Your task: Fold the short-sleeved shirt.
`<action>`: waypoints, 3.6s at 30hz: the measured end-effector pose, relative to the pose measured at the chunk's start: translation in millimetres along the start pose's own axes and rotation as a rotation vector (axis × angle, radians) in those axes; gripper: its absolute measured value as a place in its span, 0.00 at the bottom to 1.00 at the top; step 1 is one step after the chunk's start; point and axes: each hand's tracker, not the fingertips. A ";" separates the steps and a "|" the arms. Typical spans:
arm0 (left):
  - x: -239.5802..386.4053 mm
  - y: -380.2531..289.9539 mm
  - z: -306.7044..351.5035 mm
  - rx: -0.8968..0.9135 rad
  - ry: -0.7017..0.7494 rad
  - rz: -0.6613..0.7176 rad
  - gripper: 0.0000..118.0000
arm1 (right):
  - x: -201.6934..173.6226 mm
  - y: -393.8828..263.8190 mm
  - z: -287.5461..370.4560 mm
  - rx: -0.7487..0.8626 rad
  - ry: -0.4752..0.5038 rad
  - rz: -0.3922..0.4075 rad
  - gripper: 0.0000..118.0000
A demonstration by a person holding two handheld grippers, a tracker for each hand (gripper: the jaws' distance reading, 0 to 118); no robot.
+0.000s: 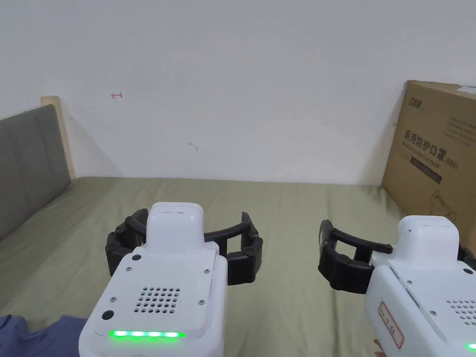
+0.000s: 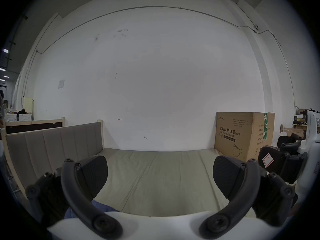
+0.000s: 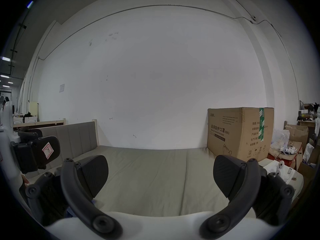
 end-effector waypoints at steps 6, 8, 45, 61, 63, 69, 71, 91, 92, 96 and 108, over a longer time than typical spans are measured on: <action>-0.1 0.1 -0.7 -0.006 -0.001 0.009 1.00 | 1.4 0.8 -0.2 0.001 -0.001 -0.006 1.00; -0.2 0.1 -1.0 -0.007 0.001 0.009 1.00 | 1.4 0.9 -0.2 0.002 -0.003 -0.003 1.00; 2.0 1.1 -0.9 -0.038 -0.034 -0.006 1.00 | 3.7 -0.9 3.0 0.016 -0.014 -0.060 1.00; -11.8 -2.6 -1.8 -0.073 0.026 0.060 0.97 | 7.2 -6.7 4.1 0.015 -0.069 -0.074 1.00; -14.5 -3.9 -1.2 -0.073 0.037 0.047 0.90 | 6.2 -7.2 4.8 0.019 -0.065 -0.053 1.00; -23.7 -11.9 -7.1 -0.126 0.010 0.009 0.02 | 6.0 -7.6 6.1 0.018 -0.037 -0.045 0.02; -31.0 -14.8 -9.8 -0.170 -0.070 0.078 0.01 | 13.2 -10.5 4.8 -0.008 -0.018 -0.092 0.01; -196.4 -24.4 71.1 -0.219 0.280 0.121 0.00 | -118.9 -26.6 -26.7 -0.174 0.487 -0.073 0.00; -207.5 -24.0 80.9 -0.213 0.316 0.129 0.00 | -132.4 -27.1 -27.1 -0.181 0.525 -0.084 0.00; -243.7 -24.8 115.9 -0.205 0.404 0.134 0.00 | -177.2 -30.8 -34.6 -0.236 0.641 -0.133 0.00; -348.5 -119.5 56.1 -0.798 0.277 0.635 0.00 | -161.7 -42.7 -51.3 -0.392 0.661 -0.088 0.00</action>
